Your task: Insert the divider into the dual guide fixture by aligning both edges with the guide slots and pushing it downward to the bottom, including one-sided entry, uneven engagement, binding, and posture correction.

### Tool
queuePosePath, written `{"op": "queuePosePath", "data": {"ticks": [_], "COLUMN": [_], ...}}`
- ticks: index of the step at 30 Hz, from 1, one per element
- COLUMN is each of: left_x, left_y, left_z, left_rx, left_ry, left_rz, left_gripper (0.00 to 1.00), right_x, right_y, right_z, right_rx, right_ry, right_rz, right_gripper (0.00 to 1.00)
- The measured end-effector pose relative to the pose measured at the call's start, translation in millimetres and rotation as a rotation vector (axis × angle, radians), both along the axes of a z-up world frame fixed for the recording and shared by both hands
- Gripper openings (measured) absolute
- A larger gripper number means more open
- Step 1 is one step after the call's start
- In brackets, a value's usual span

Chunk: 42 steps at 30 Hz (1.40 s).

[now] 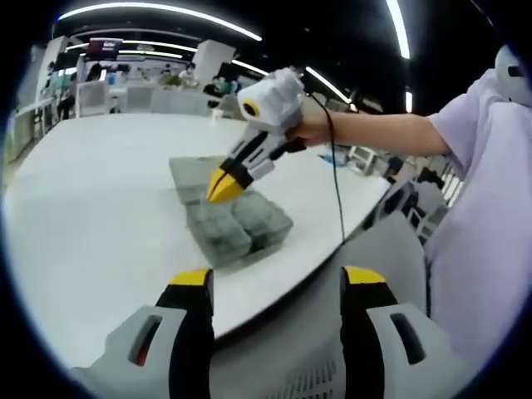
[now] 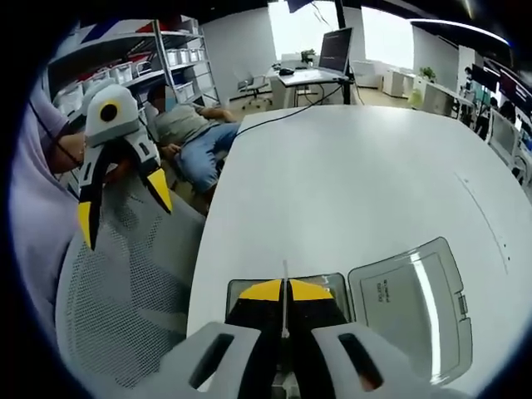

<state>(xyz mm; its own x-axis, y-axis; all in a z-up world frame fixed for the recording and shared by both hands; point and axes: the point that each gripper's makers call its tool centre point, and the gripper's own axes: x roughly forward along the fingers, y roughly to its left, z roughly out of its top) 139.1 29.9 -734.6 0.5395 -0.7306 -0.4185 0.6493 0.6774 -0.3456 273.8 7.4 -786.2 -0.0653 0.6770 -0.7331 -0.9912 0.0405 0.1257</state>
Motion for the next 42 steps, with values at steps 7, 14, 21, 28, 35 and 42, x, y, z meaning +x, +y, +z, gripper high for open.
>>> {"op": "queuePosePath", "data": {"ticks": [7, 14, 21, 28, 35, 42], "left_x": [0.6, 0.9, 1.7, 2.9, 3.0, 3.6], "left_y": [1, 1, 1, 2, 2, 3], "left_z": [-0.2, -0.1, 0.7, 1.8, 1.8, 2.8], "left_rx": [-0.001, -0.002, -0.006, -0.013, -0.015, -0.025], "left_ry": [-0.001, 0.0, -0.004, -0.008, -0.008, -0.008], "left_rz": [0.001, 0.002, 0.009, 0.017, 0.015, 0.02], "left_gripper": [0.59, 0.59, 0.58, 0.58, 0.58, 0.57], "right_x": [-2, -1, 0, -2, -3, -2], "right_y": [-1, 3, 1, -7, -12, -6], "right_z": [1.9, -3.3, -2.9, 3.7, 6.2, 5.2], "right_rx": [0.05, 0.059, 0.049, 0.041, 0.004, -0.011], "right_ry": [-0.001, -0.014, -0.016, -0.028, -0.062, -0.066], "right_rz": [-0.026, -0.05, -0.071, -0.072, -0.037, -0.017], "right_gripper": [0.0, 0.0, 0.0, 0.0, 0.0, 0.0]}}
